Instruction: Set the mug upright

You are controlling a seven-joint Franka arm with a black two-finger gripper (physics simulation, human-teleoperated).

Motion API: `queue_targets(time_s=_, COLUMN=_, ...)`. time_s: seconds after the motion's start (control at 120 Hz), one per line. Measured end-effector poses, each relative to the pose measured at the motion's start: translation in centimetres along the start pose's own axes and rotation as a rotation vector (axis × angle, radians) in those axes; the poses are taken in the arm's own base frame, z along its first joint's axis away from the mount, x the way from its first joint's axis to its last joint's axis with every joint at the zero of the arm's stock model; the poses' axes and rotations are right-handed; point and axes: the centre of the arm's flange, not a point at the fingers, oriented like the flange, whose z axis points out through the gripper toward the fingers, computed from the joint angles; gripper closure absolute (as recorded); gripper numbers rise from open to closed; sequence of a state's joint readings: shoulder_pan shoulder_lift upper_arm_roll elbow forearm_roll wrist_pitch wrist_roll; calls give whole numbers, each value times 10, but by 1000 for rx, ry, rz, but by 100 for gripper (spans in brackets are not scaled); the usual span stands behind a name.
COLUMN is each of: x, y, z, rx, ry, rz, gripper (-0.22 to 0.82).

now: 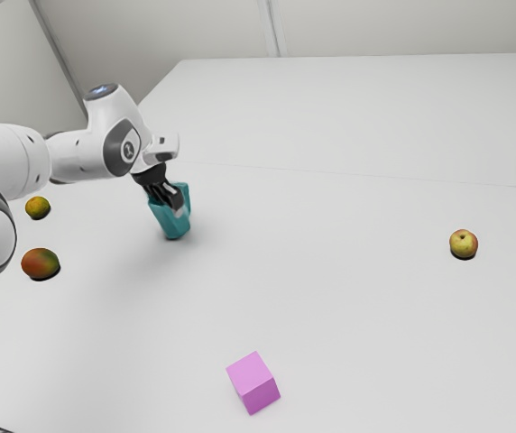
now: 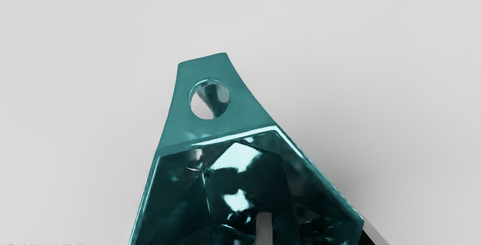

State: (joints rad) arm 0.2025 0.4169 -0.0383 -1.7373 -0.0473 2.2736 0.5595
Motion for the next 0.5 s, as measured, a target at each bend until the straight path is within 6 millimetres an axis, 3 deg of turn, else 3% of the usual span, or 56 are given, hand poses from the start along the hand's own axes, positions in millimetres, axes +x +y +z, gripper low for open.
queue_targets(time_s=0.142, x=1, y=-1, z=-6, rx=8, ry=19, rz=-52, gripper=24)
queue_targets(time_s=0.233, x=6, y=0, z=-29, rx=26, ry=55, rz=-74, gripper=16)
queue_targets(time_s=0.325, x=20, y=9, z=-97, rx=54, ry=128, rz=-72, gripper=10)
queue_targets(time_s=0.45, x=33, y=14, z=-222, rx=59, ry=156, rz=-106, gripper=6)
queue_targets(time_s=0.5, x=29, y=29, z=-275, rx=52, ry=155, rz=-112, gripper=4)
